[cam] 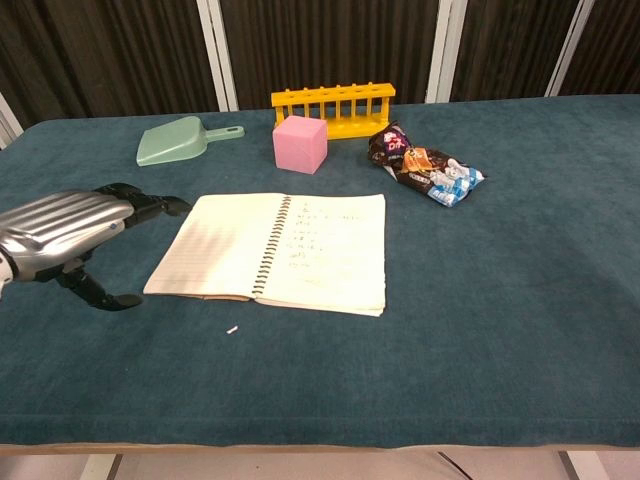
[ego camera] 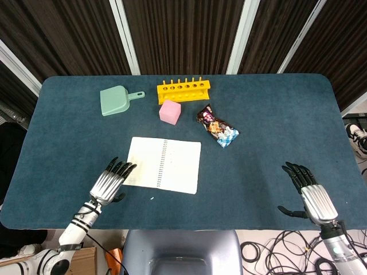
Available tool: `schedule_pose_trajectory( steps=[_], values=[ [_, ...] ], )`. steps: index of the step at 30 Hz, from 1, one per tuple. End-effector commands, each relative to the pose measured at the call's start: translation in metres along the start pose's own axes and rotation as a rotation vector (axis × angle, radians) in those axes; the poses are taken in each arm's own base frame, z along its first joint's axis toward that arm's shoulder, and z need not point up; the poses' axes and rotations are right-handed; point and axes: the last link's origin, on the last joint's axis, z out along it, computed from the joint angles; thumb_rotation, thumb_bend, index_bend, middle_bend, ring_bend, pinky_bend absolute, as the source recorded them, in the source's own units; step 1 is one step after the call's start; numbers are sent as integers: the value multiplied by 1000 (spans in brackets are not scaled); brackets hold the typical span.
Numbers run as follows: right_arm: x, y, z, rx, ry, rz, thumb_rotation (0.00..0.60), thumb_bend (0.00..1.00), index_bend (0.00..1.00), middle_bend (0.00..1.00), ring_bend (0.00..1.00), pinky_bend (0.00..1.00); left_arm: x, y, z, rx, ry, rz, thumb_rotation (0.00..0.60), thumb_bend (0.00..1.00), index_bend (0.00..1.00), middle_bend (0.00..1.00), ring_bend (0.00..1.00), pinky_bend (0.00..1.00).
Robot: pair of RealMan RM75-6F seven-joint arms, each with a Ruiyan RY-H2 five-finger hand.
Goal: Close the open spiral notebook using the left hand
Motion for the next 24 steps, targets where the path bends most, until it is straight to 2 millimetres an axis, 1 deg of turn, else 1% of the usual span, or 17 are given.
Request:
schedule_pose_trajectory(
  steps=[1, 9, 15, 24],
  values=[
    [-1, 0, 1, 1, -2, 2, 600, 0, 58, 29, 0, 55, -3, 3, 8, 8, -15, -11, 600, 236, 111, 123, 104, 47],
    [-2, 0, 2, 6, -7, 4, 600, 0, 58, 29, 0, 55, -11, 9, 30, 29, -51, -16, 600, 236, 111, 123, 104, 49],
    [-1, 2, 1, -8, -4, 5, 600, 0, 58, 29, 0, 55, -17, 6, 39, 57, -74, -24, 600, 236, 111, 123, 104, 48],
    [-1, 3, 2, -10, -6, 5, 600, 0, 58, 29, 0, 55, -21, 6, 52, 77, -86, -32, 600, 237, 112, 124, 104, 49]
  ],
)
